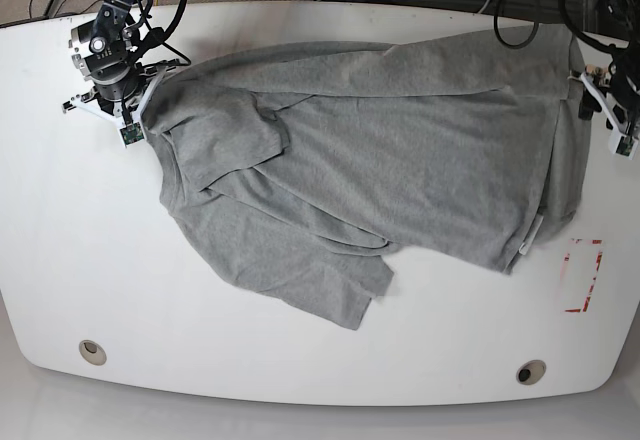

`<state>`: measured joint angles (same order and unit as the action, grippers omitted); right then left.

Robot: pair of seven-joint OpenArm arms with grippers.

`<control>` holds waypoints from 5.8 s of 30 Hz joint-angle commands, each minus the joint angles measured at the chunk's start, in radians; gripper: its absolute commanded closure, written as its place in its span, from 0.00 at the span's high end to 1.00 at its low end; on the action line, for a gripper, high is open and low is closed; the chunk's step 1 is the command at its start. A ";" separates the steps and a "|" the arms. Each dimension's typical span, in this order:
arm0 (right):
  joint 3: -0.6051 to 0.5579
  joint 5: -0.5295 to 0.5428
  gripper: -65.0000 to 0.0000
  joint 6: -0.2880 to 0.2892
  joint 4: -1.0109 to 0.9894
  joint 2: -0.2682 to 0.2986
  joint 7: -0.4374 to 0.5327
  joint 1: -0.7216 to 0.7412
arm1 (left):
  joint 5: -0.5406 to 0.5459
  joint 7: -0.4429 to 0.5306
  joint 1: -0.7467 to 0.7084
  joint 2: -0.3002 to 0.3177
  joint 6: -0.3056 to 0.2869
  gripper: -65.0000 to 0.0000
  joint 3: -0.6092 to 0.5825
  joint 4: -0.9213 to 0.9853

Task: Fold the T-shirt properly
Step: 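Lift the shirt edge with both grippers and swing it forward, then lay the shirt flat and drag its edge back with both grippers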

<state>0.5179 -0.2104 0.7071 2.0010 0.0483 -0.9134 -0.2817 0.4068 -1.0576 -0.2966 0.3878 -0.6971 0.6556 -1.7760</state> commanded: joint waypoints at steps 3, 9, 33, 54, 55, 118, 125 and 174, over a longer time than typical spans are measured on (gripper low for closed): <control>0.002 -0.002 0.01 -0.009 0.017 -0.001 0.014 0.005 | 0.005 0.010 0.047 0.017 -0.001 0.46 -0.053 0.048; 0.000 -0.002 0.01 -0.009 0.017 -0.018 0.014 0.019 | 0.008 0.010 0.086 0.017 -0.001 0.46 -0.129 0.112; 0.000 -0.002 0.01 -0.009 0.017 -0.020 0.014 0.028 | 0.014 -0.005 0.000 0.017 -0.001 0.46 -0.178 0.140; 0.000 -0.002 0.01 -0.009 0.017 -0.020 0.014 0.028 | 0.008 -0.005 -0.026 0.017 -0.001 0.00 -0.178 0.133; 0.000 -0.002 0.01 -0.009 0.017 -0.020 0.014 0.028 | 0.010 -0.005 -0.026 0.017 -0.001 0.00 -0.176 0.133; 0.002 -0.002 0.01 -0.009 0.020 -0.034 0.014 0.108 | 0.054 -0.005 -0.100 0.017 -0.001 0.01 0.289 -0.172; 0.000 -0.004 0.01 -0.009 0.020 -0.035 0.010 0.223 | 0.051 -0.028 0.107 0.018 -0.001 0.01 0.252 -0.175; -0.519 -0.011 0.02 -0.009 -0.389 0.298 -0.125 1.593 | 0.056 -0.071 1.818 0.018 0.127 0.01 -0.432 0.410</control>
<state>-0.0044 -0.2150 0.7067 1.6096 0.3355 -1.0393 1.2774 0.4492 -1.1519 1.4925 0.4091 -0.5724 0.2348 -1.3624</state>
